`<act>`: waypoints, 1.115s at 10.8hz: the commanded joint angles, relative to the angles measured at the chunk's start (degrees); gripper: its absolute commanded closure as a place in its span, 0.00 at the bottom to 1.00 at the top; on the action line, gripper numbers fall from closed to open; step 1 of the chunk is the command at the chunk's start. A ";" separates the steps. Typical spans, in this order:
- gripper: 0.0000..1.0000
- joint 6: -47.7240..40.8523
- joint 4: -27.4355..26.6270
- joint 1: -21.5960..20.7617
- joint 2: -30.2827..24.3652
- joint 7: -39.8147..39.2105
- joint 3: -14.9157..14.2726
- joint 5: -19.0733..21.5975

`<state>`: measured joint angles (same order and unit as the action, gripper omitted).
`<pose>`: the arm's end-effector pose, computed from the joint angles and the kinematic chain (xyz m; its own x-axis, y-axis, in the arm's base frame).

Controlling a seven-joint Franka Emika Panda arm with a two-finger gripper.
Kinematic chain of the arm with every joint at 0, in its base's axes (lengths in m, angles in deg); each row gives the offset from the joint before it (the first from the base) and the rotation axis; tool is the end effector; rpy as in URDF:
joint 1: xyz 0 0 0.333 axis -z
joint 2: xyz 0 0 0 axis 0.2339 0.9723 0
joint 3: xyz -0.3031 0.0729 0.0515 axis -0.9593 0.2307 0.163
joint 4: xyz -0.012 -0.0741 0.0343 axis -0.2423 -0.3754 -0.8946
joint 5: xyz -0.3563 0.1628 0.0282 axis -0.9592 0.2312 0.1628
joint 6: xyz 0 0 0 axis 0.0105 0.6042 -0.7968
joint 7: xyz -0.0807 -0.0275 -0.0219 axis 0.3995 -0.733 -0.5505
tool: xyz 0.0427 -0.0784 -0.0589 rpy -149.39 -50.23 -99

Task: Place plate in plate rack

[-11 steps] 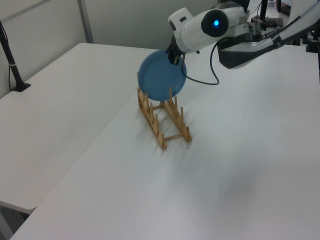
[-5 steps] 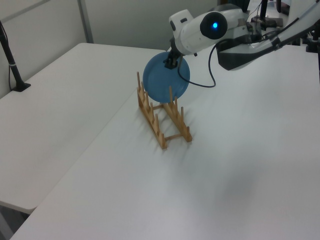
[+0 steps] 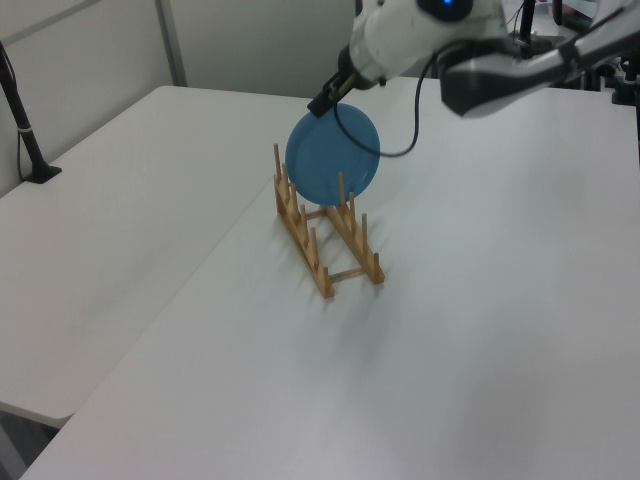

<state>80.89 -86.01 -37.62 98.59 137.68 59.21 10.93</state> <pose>0.6645 0.2111 0.5498 0.6729 0.0252 0.7393 -0.2828 -0.9147 0.2886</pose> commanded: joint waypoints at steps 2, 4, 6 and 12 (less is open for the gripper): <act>0.00 -11.69 -6.58 15.97 -10.75 -10.18 12.50 29.25; 0.00 -23.11 -6.57 21.69 -13.74 -21.33 13.58 43.24; 0.00 -34.37 -6.49 24.61 -15.68 -34.42 13.41 47.51; 0.00 -38.99 -6.93 26.47 -15.42 -46.70 9.63 49.45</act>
<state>42.51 -91.68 -11.01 84.32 93.50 69.99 58.37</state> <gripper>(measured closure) 0.000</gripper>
